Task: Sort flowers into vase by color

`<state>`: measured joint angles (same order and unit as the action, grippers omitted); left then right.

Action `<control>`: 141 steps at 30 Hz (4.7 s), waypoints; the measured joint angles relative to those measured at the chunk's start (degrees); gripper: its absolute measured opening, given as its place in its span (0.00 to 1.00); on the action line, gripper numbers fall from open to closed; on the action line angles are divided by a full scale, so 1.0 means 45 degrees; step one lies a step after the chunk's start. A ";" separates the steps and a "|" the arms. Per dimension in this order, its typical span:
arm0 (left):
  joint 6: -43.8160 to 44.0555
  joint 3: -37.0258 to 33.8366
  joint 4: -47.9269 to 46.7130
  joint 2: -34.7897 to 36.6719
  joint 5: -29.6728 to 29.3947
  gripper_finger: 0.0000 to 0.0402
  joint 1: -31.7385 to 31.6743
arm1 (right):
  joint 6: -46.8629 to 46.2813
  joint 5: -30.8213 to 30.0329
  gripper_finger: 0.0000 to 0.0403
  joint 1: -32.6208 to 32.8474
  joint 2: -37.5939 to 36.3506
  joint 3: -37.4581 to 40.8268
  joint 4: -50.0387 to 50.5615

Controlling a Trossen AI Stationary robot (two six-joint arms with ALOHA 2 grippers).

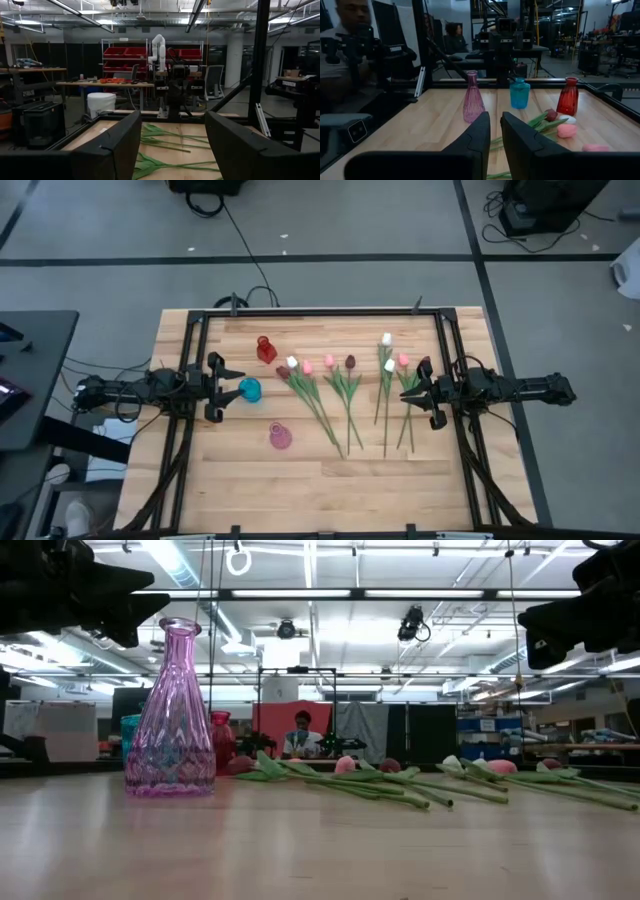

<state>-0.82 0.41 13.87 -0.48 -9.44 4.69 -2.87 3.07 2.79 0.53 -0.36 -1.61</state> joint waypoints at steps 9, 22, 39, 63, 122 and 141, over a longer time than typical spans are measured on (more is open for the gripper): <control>0.0000 0.0002 0.0004 0.0002 0.0001 0.56 0.0004 | 0.0005 0.0000 0.15 0.0000 0.0000 0.0000 0.0000; 0.0000 -0.0002 0.0005 0.0001 -0.0001 0.56 0.0003 | 0.0002 0.0000 0.15 -0.0002 -0.0003 0.0000 0.0000; 0.0243 0.0000 0.2315 0.0003 0.0002 0.56 0.0002 | 0.3583 -0.0108 0.15 -0.0002 -0.0005 0.0000 -0.4857; 0.0335 0.0003 0.2375 0.0003 -0.0328 0.56 0.0005 | 0.0607 -0.0609 0.15 0.0005 -0.0005 0.0000 -0.7341; 0.2254 0.1324 -0.0130 -0.2252 -0.1314 0.56 0.0005 | -0.8029 -0.6347 0.36 -0.0357 1.7972 -1.1709 0.7512; 0.1525 0.1323 0.0005 -0.2654 -0.2426 0.56 0.0005 | -1.3694 -0.0529 0.35 -0.1876 1.9807 -1.2017 1.5794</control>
<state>6.04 6.37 13.89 -12.43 -20.36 4.71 -64.50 0.69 -5.66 89.67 -54.44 69.46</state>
